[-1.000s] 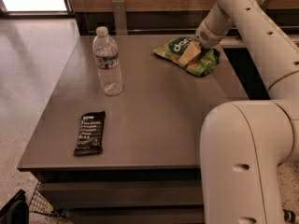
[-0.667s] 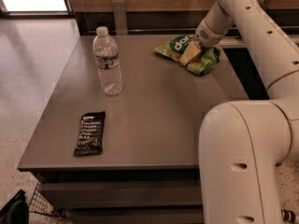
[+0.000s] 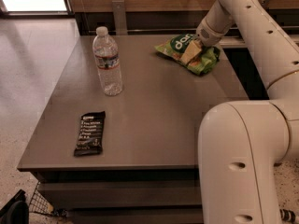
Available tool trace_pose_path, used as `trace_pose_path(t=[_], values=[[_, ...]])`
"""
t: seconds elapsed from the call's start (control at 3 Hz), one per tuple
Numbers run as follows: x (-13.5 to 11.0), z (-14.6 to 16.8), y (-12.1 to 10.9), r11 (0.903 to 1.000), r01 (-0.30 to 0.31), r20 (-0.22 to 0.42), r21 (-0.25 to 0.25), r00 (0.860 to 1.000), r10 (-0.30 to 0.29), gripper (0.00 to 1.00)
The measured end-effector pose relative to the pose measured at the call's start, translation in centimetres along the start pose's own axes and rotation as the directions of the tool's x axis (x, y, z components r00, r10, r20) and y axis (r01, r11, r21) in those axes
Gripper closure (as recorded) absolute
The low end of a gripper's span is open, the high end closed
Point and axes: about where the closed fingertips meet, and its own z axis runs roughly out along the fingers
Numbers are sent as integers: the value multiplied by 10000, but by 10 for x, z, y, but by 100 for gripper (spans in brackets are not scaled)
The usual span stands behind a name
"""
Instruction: Pick green rice chip bag
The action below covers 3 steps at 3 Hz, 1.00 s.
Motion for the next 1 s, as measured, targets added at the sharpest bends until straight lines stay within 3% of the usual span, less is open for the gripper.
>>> trace_pose_path(t=[0.33, 1.0], values=[[0, -1, 0, 10000, 0, 0, 0, 10000, 0, 100], [-15, -94, 10, 9942, 791, 991, 730, 9913, -861, 100]])
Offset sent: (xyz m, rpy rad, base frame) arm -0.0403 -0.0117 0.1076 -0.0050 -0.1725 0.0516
